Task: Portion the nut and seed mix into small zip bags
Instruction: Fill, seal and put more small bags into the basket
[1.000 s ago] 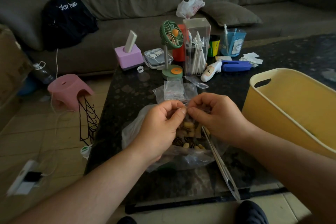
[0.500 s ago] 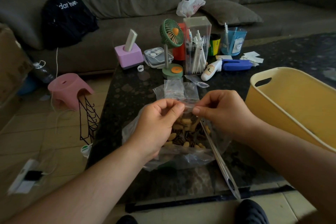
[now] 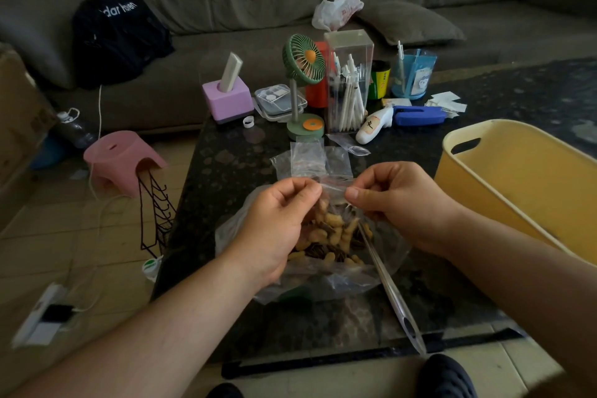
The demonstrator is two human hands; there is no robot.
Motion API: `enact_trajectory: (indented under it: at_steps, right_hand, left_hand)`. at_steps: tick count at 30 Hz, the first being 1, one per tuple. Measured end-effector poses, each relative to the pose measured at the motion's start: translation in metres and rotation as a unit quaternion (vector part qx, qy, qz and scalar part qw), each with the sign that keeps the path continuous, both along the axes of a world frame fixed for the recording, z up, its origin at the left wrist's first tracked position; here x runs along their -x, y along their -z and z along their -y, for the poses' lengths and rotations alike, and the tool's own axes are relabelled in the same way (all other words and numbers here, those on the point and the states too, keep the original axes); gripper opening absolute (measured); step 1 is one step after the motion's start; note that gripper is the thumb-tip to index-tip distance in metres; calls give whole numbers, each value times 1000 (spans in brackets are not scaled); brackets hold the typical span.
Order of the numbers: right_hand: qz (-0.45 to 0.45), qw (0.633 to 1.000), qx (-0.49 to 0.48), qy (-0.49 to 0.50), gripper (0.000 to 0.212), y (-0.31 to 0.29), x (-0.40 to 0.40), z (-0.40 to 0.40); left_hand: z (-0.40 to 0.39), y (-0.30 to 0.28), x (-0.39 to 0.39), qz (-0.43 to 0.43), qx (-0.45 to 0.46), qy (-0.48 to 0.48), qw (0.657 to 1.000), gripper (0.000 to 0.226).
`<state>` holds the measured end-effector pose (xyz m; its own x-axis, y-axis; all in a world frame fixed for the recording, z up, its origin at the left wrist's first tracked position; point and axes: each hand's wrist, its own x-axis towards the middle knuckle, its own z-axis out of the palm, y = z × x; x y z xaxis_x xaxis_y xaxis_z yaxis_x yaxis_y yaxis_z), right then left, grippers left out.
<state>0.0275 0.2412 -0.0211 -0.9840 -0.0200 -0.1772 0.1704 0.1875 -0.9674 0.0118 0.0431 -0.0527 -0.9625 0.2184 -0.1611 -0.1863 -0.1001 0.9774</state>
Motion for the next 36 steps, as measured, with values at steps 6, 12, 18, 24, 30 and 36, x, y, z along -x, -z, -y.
enact_trajectory:
  at_steps: [6,12,18,24,30,36]
  right_hand:
    - [4,1000,-17,-8,6,-1,0,0]
    - [5,999,-27,-39,7,-1,1,2]
    - [55,993,43,-95,36,-6,2,-3]
    - [-73,977,-188,-67,6,-7,0,11]
    - [-43,993,-111,-21,6,-6,2,15]
    - [76,985,146,50,7,-6,6,6]
  left_hand:
    - [-1,0,-2,-28,26,3,999,16]
    - [-2,-1,-2,-43,38,8,998,17]
    - [-1,-4,-2,-61,60,10,996,16]
    - [-3,-6,-6,-65,71,30,995,15]
    - [-9,-2,-7,7,35,41,999,19]
    - [-5,-1,-4,126,-71,59,988,53]
